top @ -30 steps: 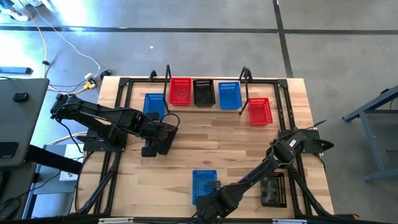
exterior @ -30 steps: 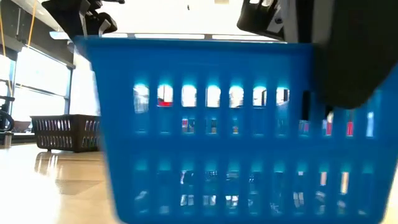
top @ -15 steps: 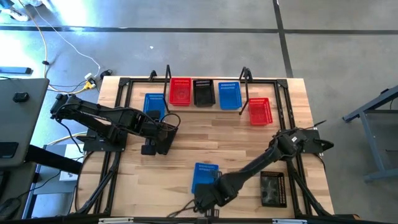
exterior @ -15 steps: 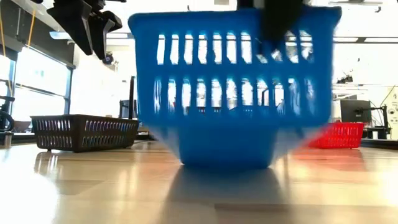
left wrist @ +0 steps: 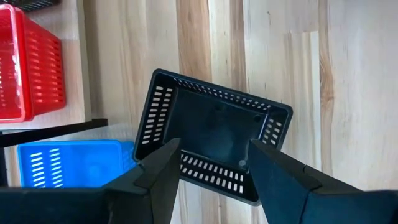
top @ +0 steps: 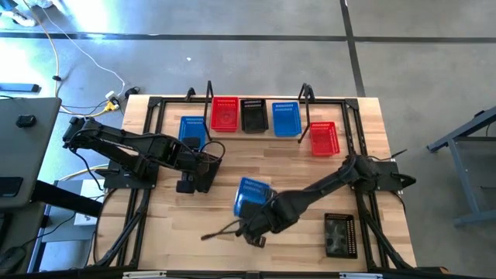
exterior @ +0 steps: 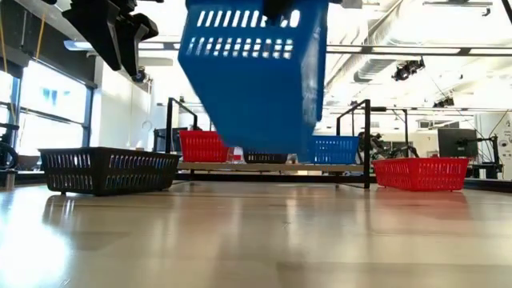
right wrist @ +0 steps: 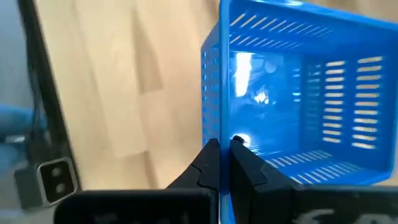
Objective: Stack baskets on shelf by color
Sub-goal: Stack the bottom blue basket on top of the blue basket on the shelf
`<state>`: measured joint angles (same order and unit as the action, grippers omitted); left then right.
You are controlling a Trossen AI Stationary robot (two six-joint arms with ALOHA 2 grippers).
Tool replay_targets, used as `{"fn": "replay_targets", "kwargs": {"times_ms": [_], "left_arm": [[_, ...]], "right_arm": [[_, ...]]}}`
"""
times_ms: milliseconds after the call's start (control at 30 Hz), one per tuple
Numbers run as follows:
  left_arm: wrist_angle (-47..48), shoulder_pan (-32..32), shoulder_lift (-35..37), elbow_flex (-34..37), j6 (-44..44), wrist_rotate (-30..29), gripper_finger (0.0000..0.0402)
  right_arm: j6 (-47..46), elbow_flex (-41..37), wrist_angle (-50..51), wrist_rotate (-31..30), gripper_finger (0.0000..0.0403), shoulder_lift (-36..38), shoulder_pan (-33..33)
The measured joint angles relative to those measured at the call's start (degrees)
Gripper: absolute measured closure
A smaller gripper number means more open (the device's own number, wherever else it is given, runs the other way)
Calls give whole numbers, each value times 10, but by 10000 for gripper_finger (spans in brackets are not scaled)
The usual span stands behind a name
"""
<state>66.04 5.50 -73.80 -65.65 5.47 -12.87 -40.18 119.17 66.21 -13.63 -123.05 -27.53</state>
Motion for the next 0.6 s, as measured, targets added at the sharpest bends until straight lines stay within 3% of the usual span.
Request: {"fn": "replay_targets", "kwargs": {"times_ms": [600], "left_arm": [[1,-19,0,0,4,0,222]], "right_arm": [[130,0,165,-135,403,100,78]]}}
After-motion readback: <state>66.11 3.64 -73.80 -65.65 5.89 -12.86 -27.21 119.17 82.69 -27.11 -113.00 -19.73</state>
